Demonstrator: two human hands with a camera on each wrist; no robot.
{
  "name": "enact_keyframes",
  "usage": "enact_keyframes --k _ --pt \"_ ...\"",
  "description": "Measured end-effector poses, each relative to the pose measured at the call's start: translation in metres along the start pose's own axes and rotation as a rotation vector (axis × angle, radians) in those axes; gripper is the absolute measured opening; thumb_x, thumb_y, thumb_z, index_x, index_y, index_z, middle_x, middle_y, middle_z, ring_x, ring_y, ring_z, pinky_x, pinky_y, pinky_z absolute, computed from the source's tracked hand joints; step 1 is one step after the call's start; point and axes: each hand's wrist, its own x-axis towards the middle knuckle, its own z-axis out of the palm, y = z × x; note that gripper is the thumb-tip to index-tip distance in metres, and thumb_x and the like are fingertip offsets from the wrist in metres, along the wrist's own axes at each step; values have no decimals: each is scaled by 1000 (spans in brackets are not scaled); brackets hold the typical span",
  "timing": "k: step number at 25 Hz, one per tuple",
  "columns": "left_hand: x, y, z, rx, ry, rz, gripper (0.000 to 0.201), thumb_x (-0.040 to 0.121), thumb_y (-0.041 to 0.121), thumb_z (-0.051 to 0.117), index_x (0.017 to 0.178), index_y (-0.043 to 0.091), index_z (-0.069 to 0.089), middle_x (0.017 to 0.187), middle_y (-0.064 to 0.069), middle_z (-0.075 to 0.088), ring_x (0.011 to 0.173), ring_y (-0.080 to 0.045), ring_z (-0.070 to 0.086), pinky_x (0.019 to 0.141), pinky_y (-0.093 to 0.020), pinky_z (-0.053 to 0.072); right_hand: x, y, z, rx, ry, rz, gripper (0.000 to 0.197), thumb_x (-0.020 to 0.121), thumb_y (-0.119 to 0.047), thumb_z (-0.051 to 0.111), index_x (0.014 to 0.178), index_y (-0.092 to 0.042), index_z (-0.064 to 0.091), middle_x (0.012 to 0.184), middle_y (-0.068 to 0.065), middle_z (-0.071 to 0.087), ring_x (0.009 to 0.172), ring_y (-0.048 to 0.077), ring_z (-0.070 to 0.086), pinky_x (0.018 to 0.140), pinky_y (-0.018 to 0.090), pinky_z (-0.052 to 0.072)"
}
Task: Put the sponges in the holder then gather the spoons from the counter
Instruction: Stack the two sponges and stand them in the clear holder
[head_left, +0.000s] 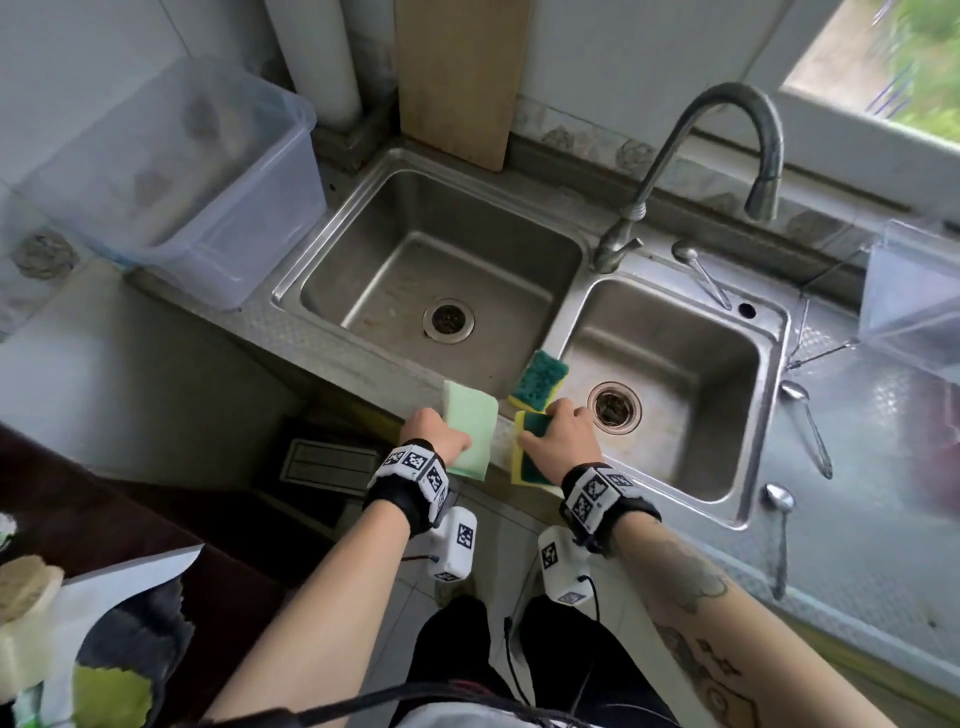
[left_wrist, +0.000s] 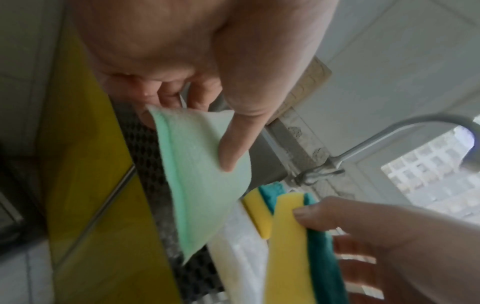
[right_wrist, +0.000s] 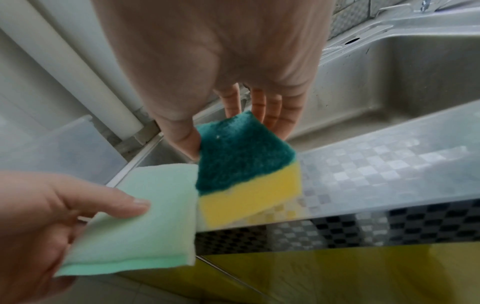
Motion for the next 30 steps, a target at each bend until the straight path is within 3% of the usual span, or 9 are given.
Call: enact_keyframes --k 4,10,13,16,20,22,25,30 --pt "-8 19 -5 -58 -30 89 41 71 26 72 107 6 66 114 -14 71 103 -32 65 83 -33 50 -4 -5 -20 83 25 0 53 78 -37 65 123 -13 49 119 11 44 104 29 56 91 28 42" --pt "-37 90 16 -103 -81 255 41 68 22 77 104 8 66 110 -14 72 99 -31 66 84 -33 51 -1 29 -90 183 131 55 51 78 -38 66 121 -14 51 120 11 44 94 24 53 88 28 42" --pt "-55 145 55 -132 -121 356 49 65 19 81 109 5 66 110 -13 72 99 -30 67 91 -38 54 5 69 -153 231 241 74 51 77 -41 66 120 -16 51 119 9 44 87 19 49 82 25 42" --pt "-83 205 97 -103 -113 457 55 65 23 82 114 8 63 108 -6 68 99 -26 64 88 -30 50 12 117 -219 257 324 110 56 76 -41 67 123 -15 51 120 12 49 92 20 51 81 30 47" --pt "-115 279 150 -232 -134 513 55 60 22 85 106 9 59 109 -9 66 98 -25 64 91 -36 52 20 179 -300 270 424 133 58 76 -39 69 123 -12 51 120 13 51 94 20 49 80 28 41" --pt "-127 316 174 -260 -105 525 47 62 19 85 99 13 56 102 -7 63 92 -24 61 87 -32 50 31 209 -338 285 462 155 59 77 -39 70 124 -9 51 121 15 52 98 23 50 85 33 45" --pt "-138 368 201 -288 -91 549 46 66 18 83 97 16 49 99 -5 62 88 -22 59 82 -30 48 50 240 -378 292 490 176 58 78 -38 69 124 -8 51 123 17 51 108 30 53 91 37 45" --pt "-129 442 231 -220 -56 599 46 72 26 79 106 15 49 99 -3 62 90 -24 62 82 -35 52 93 258 -411 276 493 136 60 78 -40 68 126 -9 50 124 14 50 104 26 53 86 29 39"
